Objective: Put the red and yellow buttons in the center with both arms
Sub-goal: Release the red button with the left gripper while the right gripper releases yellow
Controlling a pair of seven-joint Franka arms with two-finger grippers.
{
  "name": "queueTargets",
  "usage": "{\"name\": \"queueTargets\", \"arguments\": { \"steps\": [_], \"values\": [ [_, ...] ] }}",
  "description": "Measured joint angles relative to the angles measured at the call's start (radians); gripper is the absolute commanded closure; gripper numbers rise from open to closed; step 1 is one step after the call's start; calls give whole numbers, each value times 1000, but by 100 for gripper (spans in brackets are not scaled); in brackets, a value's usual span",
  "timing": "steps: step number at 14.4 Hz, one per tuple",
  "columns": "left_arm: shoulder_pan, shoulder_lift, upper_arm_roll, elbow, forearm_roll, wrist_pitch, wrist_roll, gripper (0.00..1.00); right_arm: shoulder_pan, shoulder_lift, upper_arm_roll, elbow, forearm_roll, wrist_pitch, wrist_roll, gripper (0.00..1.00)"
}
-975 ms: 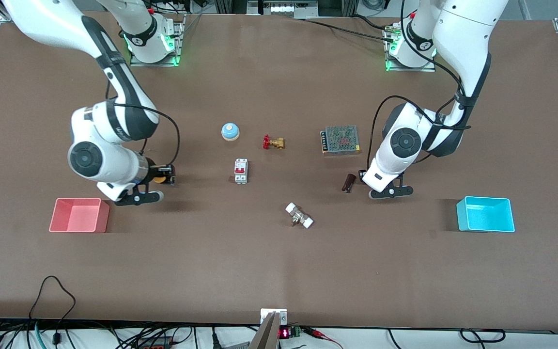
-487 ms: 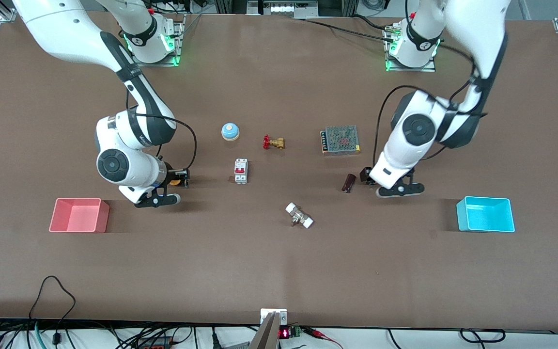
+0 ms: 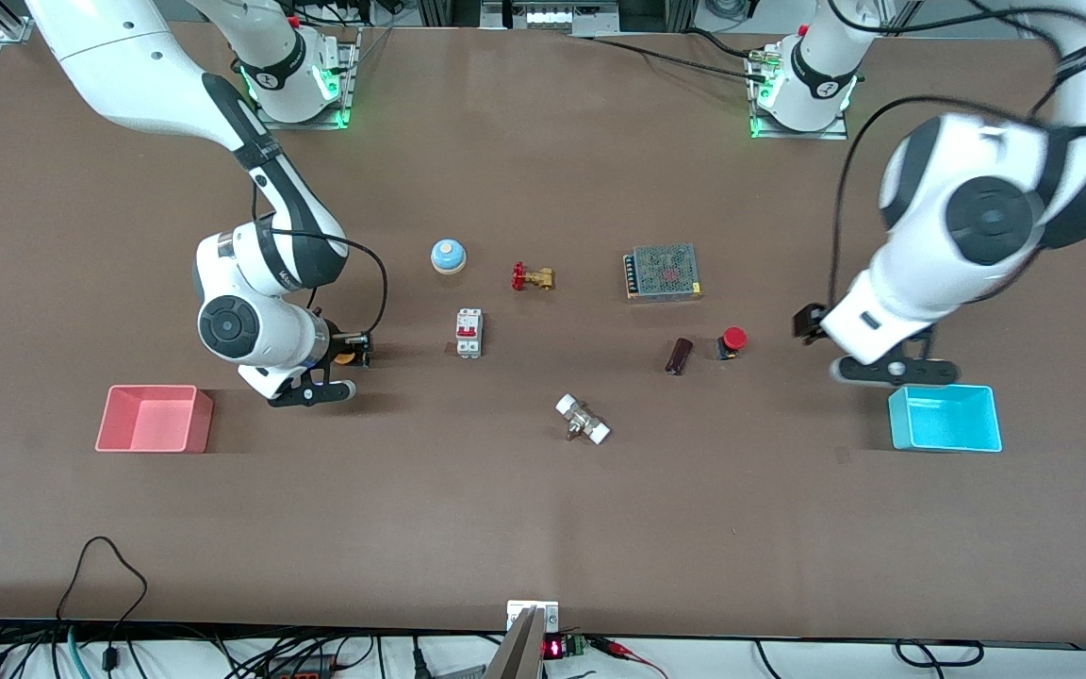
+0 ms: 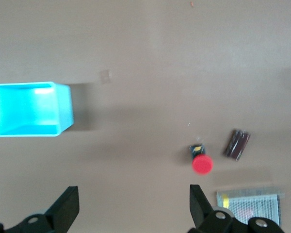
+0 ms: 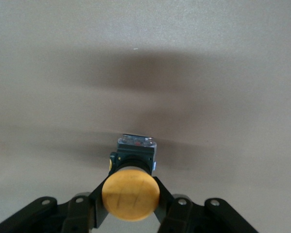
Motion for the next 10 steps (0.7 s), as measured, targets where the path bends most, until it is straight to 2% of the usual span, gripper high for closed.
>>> {"name": "queueTargets", "arguments": {
  "steps": [1, 3, 5, 6, 7, 10],
  "values": [
    [9, 0, 0, 47, 0, -74, 26, 0, 0, 0, 0, 0, 0, 0, 4, 41],
    [25, -3, 0, 125, -1, -198, 50, 0, 0, 0, 0, 0, 0, 0, 7, 24],
    [52, -21, 0, 171, -32, -246, 81, 0, 0, 0, 0, 0, 0, 1, 9, 11],
    [67, -42, 1, 168, -60, -245, 90, 0, 0, 0, 0, 1, 0, 1, 11, 2],
    [82, -71, 4, 151, -82, -225, 98, 0, 0, 0, 0, 2, 0, 3, 14, 0],
    [127, -209, 12, -15, -99, -47, 103, 0, -5, -4, -2, 28, 0, 7, 14, 0]
  ]
}}
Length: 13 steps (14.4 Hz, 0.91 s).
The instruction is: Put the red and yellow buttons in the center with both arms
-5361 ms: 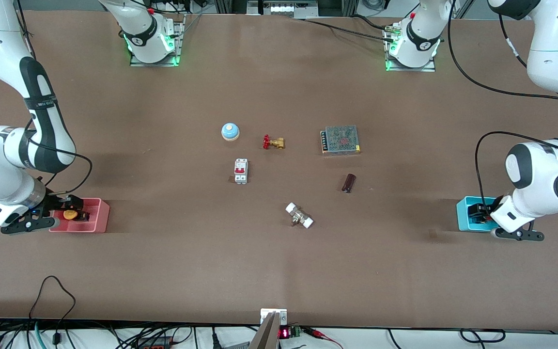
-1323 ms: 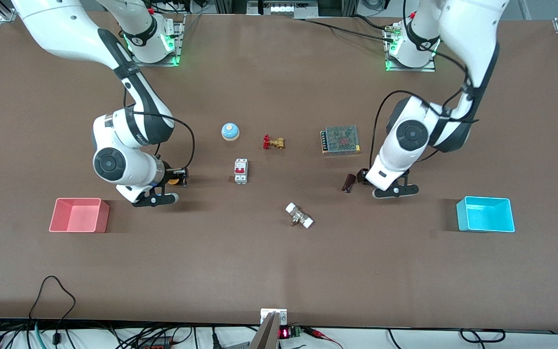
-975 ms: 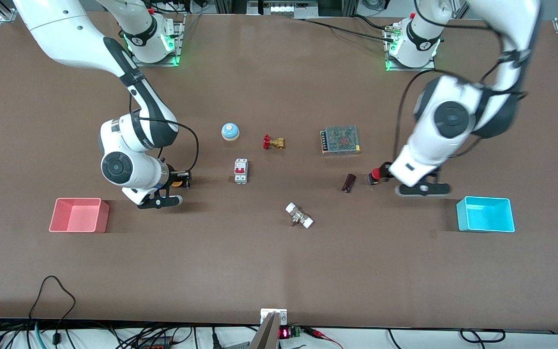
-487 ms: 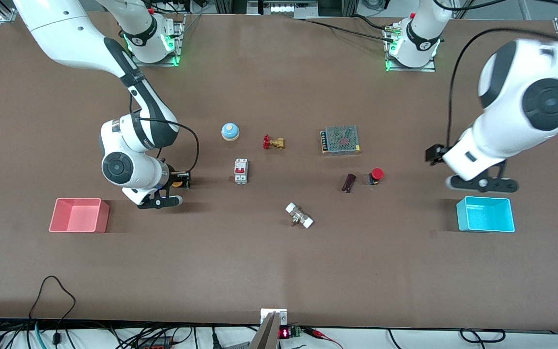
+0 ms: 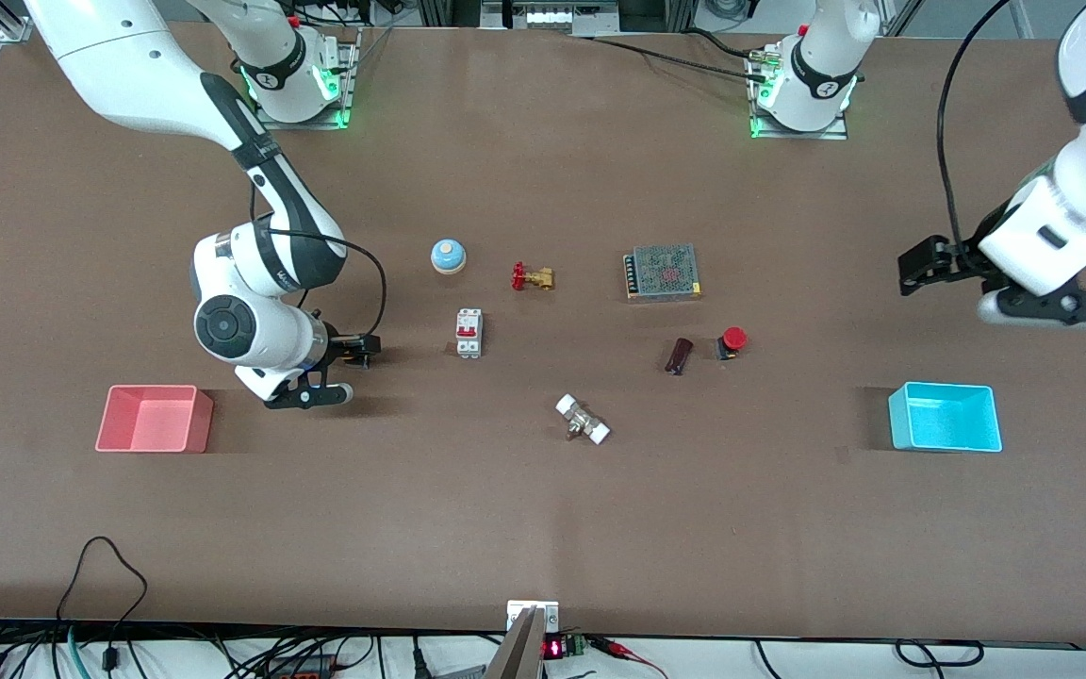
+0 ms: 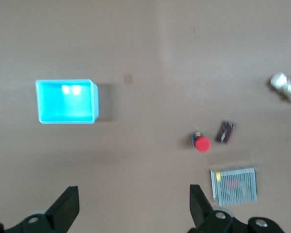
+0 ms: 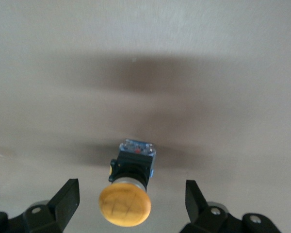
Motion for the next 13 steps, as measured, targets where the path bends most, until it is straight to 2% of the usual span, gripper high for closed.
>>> {"name": "queueTargets", "arguments": {
  "steps": [2, 4, 7, 13],
  "values": [
    [28, -78, 6, -85, -1, -6, 0, 0, -25, -24, -2, 29, 20, -6, -2, 0],
    [33, -109, 6, -90, -1, -87, 1, 0, -72, -77, -5, 46, 58, -36, -54, 0],
    [31, -113, -1, -80, -1, -104, 1, 0, -132, -194, -22, 58, 69, -120, -100, 0],
    [31, -106, -2, -76, -1, -104, 4, 0, -143, -425, -177, 86, 78, -374, -208, 0]
  ]
}}
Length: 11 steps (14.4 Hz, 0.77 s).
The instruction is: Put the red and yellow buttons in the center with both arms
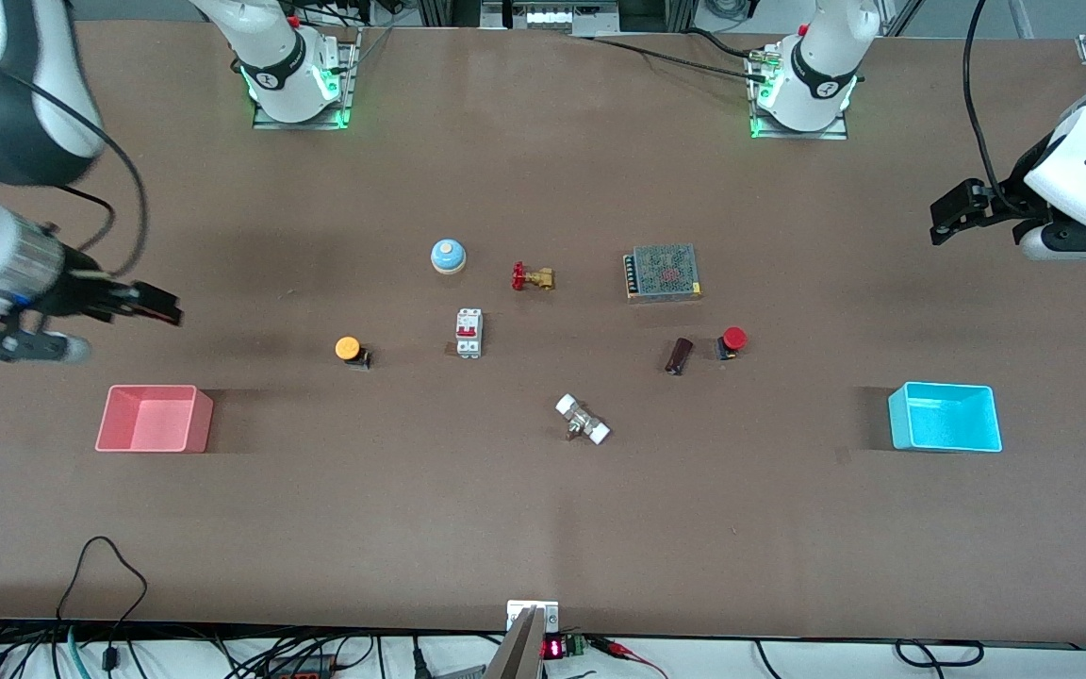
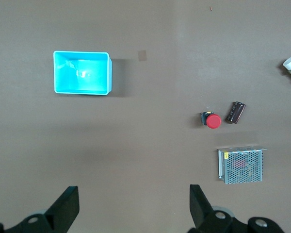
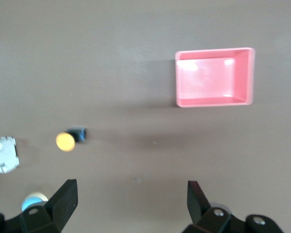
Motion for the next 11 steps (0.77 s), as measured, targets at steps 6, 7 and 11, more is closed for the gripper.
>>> {"name": "queueTargets", "arguments": {
  "steps": [6, 7, 11],
  "values": [
    [0, 3, 0, 2, 2, 0, 5, 0, 4, -103, -12, 1, 0, -97, -14, 0],
    [0, 4, 0, 2, 2, 0, 5, 0, 4, -107, -12, 1, 0, -105, -14, 0],
    [0, 7, -7, 5, 2, 0, 6, 0, 4, -108, -12, 0, -4, -133, -14, 0]
  ]
}}
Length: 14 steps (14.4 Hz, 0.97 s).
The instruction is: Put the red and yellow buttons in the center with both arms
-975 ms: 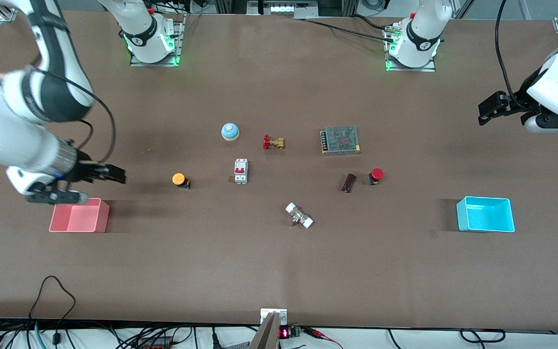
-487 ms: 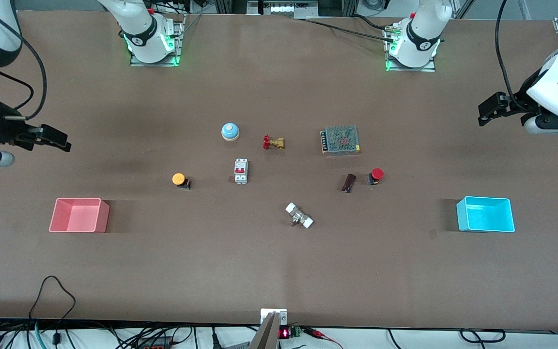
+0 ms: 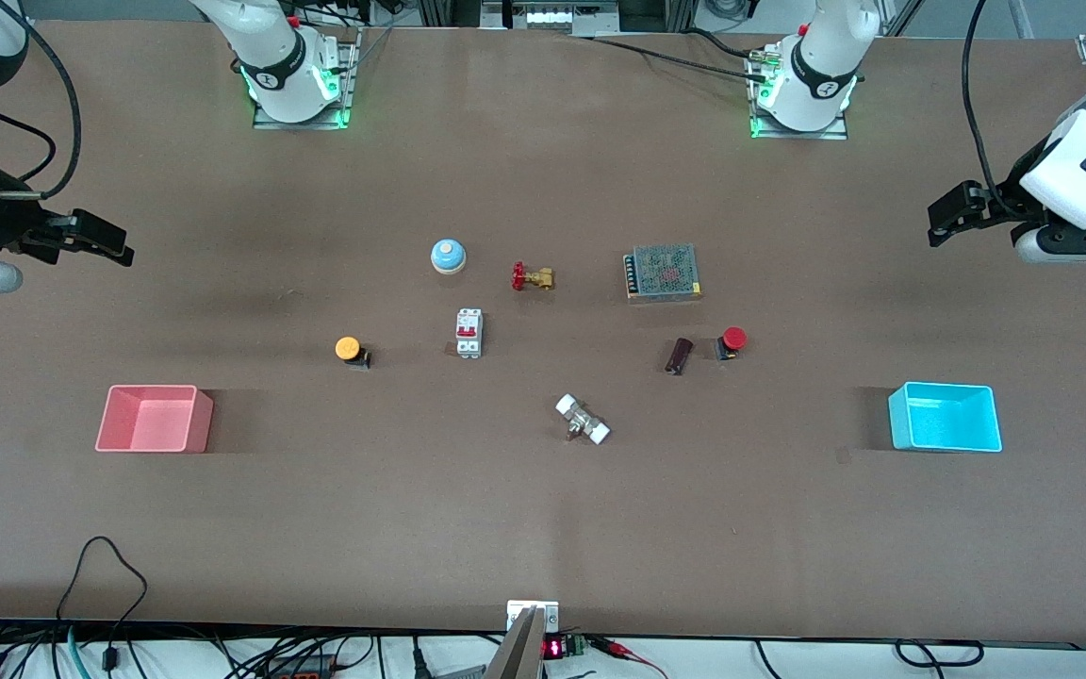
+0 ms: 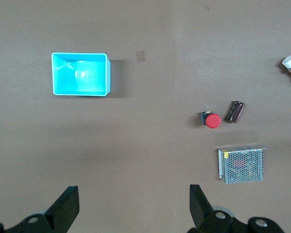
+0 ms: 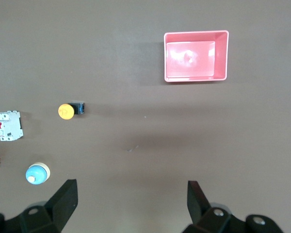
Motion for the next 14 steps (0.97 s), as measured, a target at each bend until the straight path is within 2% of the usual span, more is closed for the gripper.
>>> {"name": "queueTargets", "arguments": {
  "steps": [14],
  "values": [
    [0, 2, -21, 22, 0, -4, 0, 0, 0, 0, 0, -3, -1, -5, 0, 0]
  ]
}}
